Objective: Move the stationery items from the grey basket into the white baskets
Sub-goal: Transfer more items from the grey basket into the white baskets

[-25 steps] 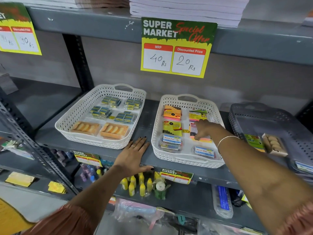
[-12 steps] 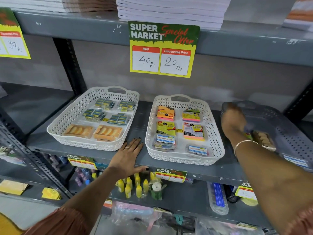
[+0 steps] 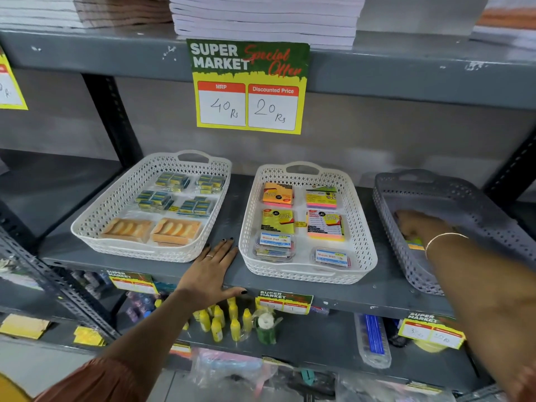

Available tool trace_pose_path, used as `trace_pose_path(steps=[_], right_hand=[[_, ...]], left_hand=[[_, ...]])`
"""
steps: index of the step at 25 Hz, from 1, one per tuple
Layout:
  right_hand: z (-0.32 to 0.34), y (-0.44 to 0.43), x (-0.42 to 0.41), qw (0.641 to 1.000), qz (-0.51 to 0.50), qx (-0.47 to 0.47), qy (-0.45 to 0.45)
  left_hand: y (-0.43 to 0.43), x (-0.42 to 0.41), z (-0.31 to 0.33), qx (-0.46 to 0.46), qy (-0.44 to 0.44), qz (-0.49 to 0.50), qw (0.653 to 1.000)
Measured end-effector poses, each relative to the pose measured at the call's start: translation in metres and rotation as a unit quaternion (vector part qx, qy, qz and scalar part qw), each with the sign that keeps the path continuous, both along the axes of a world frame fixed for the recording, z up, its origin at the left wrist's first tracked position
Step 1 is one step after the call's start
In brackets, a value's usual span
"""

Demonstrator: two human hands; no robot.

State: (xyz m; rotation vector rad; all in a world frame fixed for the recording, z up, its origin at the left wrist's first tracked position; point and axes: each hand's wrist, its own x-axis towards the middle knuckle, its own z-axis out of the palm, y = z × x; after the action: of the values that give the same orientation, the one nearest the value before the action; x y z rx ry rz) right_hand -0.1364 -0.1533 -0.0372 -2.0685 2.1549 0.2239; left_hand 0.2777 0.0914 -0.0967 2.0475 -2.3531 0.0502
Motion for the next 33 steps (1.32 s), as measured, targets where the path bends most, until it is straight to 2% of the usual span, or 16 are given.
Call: trace_pose_path(steps=[3,9,13,16,21,24,27,30,33], right_hand=[[-0.029,-0.014,-0.026,0.999,0.015,0.032,0.027],[-0.007,0.016,-0.001,0.999,-0.031,-0.009,-0.002],[-0.008,0.017,-0.007,0.998,0.011,-0.035,0.056],[0.001,0.019,-0.011,0.996,0.031,-0.003,0.089],[0.015,0.017,-0.011,0.998,0.011,0.033,0.061],[0.041,0.009,-0.012,0.999,-0.010,-0.028,0.013],[0.068,0.000,0.006,0.990,0.026,-0.128,0.043],[0.083,-0.002,0.055,0.983,0.086,-0.153,0.047],[0.088,0.007,0.114,0.979,0.148,-0.142,-0.001]], left_hand=[[0.000,-0.001,0.000,-0.006,0.003,0.002,1.000],[0.000,-0.001,0.000,-0.004,0.002,0.006,1.000],[0.000,-0.001,0.001,-0.004,0.002,0.006,1.000],[0.000,-0.001,0.000,-0.009,0.005,0.004,1.000],[0.000,-0.001,0.000,-0.010,0.007,0.004,1.000],[0.001,0.001,-0.001,-0.012,0.014,0.006,1.000],[0.000,-0.001,-0.001,-0.014,0.014,-0.001,1.000],[-0.001,-0.001,0.000,-0.012,0.020,-0.002,1.000],[0.000,-0.001,-0.001,-0.015,0.020,-0.003,1.000]])
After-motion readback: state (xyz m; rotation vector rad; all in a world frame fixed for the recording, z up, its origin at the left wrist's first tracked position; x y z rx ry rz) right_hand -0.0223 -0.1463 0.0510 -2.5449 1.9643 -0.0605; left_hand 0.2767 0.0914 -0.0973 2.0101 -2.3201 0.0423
